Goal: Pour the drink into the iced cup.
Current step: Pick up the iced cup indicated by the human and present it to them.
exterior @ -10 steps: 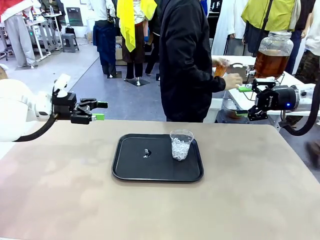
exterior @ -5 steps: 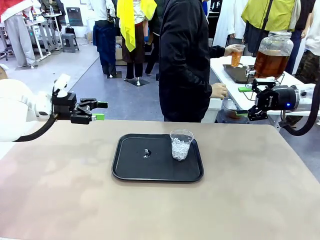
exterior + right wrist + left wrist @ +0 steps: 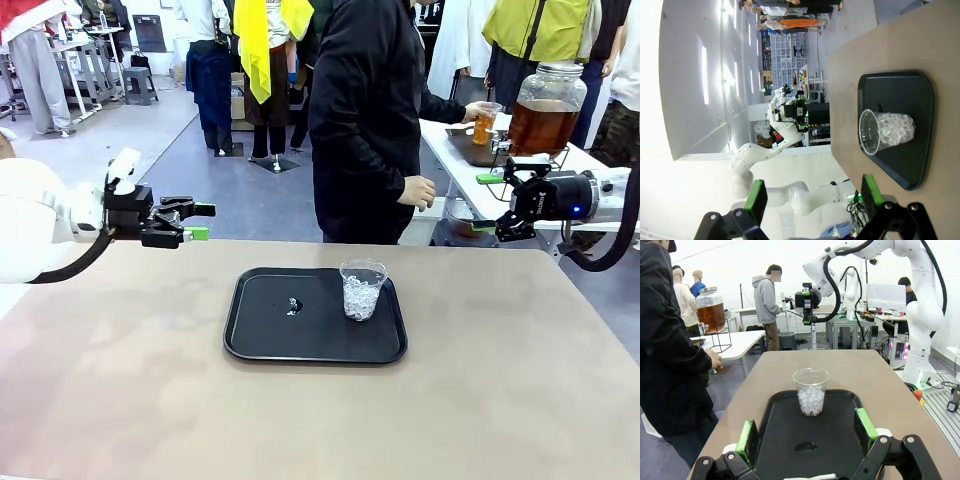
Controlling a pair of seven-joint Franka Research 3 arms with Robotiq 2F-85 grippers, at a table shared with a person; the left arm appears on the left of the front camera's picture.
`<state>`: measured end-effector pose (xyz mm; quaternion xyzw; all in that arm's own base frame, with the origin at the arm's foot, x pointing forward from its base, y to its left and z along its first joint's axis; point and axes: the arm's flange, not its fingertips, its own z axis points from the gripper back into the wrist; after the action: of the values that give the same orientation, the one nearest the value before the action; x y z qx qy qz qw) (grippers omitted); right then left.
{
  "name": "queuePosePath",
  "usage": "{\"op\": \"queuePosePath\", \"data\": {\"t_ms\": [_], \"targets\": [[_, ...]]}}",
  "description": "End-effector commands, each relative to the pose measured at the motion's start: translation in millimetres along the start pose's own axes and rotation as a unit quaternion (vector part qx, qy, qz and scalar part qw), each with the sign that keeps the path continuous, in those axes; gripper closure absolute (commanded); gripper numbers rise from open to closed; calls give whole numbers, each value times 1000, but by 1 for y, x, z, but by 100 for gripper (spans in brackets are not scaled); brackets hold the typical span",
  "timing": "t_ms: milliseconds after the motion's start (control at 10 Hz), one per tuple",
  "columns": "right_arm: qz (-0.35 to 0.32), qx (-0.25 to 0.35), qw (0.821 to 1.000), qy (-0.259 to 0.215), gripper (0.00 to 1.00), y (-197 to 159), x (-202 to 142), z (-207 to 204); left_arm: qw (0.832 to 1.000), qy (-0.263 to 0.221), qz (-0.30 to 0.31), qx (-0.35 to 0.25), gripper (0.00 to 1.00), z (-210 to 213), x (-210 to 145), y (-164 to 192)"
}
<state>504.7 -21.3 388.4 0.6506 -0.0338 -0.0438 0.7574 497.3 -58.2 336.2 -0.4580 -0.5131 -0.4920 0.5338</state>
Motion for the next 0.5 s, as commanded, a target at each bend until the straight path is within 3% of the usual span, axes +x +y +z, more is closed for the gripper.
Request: {"op": "queuePosePath", "data": {"t_ms": [0, 400], "targets": [[1, 1, 1000, -1, 0, 3, 1, 0, 1000, -3, -1, 2, 0, -2, 2, 0], [1, 1, 1000, -1, 0, 3, 1, 0, 1000, -3, -1, 2, 0, -2, 2, 0]]}}
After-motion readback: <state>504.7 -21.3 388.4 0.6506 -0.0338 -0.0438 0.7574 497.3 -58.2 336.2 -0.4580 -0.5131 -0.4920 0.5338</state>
